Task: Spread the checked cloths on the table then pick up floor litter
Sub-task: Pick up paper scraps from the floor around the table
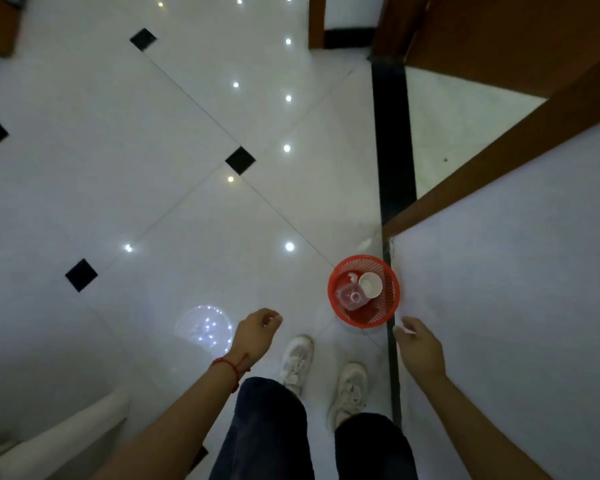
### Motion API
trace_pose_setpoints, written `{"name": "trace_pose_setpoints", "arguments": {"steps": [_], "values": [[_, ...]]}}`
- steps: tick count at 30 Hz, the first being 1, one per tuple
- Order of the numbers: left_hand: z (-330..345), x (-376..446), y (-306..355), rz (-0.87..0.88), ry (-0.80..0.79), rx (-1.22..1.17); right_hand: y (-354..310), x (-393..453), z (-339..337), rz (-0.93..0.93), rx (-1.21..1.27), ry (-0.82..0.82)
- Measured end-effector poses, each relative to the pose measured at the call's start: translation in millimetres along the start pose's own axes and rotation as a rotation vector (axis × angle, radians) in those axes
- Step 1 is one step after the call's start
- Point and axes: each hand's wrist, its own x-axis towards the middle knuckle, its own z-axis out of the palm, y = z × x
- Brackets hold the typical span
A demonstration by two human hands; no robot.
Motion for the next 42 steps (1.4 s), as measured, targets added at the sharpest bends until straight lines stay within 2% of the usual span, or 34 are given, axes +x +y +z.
{"name": "trace_pose_setpoints", "arguments": {"steps": [6,10,15,19,25,31,37,42], "values": [[-66.3,-73.7,-38.9,-0.087,0.101,-0.181,-46.3,-79.1,-12.5,-0.125,-0.149,-0.103],[-88.4,-107.0,-63.8,-0.207,0.155,-0.500,-74.1,-108.4,-12.9,-0.244,-0.195,-0.133],[-81.6,-145.6,-88.2,-0.298,0.233,-0.698,-92.2,-113.1,-8.1,-0.294,-0.293,-0.209],[-61.3,-180.9,-101.0,-0.370,0.366,-0.856,-104.1,-104.4,-3.3,-0.348,-0.437,-0.291],[3.4,-250.8,-121.4,-0.529,0.605,-1.247,-138.2,-108.6,22.3,-0.509,-0.615,-0.495],[94.9,-325.7,-152.2,-0.687,0.801,-1.565,-148.1,-142.1,81.5,-0.707,-0.850,-0.667],[195.7,-386.8,-182.7,-0.830,0.992,-1.867,-112.0,-210.5,137.8,-0.873,-1.031,-0.805],[256.9,-429.4,-197.9,-0.844,1.094,-2.083,-62.9,-270.5,177.6,-0.941,-1.138,-0.879]]}}
